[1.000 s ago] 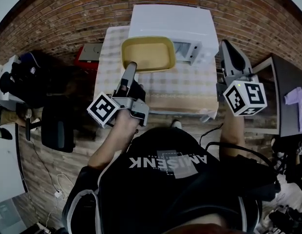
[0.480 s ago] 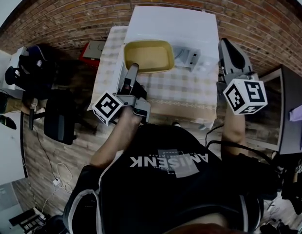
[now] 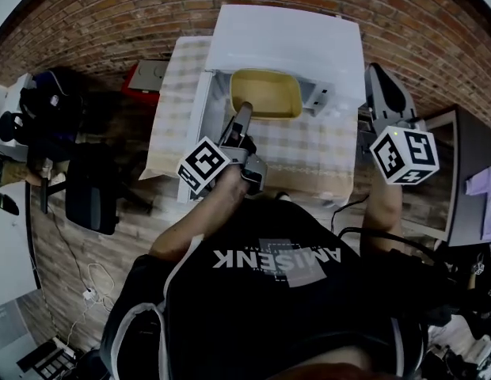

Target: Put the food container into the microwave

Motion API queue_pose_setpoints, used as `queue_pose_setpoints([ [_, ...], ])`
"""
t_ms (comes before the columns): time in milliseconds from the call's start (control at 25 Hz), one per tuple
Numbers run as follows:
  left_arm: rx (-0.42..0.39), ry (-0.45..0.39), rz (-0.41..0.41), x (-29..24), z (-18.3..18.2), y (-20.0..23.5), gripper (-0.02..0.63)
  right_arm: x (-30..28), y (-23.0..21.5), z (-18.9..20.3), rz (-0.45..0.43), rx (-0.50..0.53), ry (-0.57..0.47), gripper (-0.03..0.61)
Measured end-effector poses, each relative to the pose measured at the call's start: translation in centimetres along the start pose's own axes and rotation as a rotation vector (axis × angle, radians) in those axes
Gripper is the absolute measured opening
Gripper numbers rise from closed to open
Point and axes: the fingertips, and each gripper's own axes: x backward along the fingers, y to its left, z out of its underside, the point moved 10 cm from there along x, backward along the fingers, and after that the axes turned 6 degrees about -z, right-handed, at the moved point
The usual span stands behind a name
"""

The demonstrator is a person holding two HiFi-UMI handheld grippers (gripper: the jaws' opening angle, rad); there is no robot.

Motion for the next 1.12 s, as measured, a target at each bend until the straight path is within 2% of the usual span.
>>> queue_pose_setpoints([
  [120,0.047,-0.007,0.016,-1.2,0.5,0.8,0.235,0.1,0.4,0.0,0.003,0.033,0.015,0.043],
  [360,0.126,-0.03,0.034,-2.7,3.3,1.5,0.235,1.5,-1.3,0.9,0.025,0.023,0.065,0.043],
  [640,0.223,-0.132,-0.051,-1.7,6.6,4.2,0.235,2.8,-4.8,1.6,-0.003,0.038,0.088,0.043],
  [880,0.231,-0.241,-0.117,-2.2,8.7,6.5,0.235,2.1,-6.4,2.4,-0.079,0.044,0.103,0.043],
  [1120,0.288,-0.31,-0.158,-3.8,10.5,9.6,0.235,2.2,-7.6,3.4,-0.123,0.061,0.124,0.043],
])
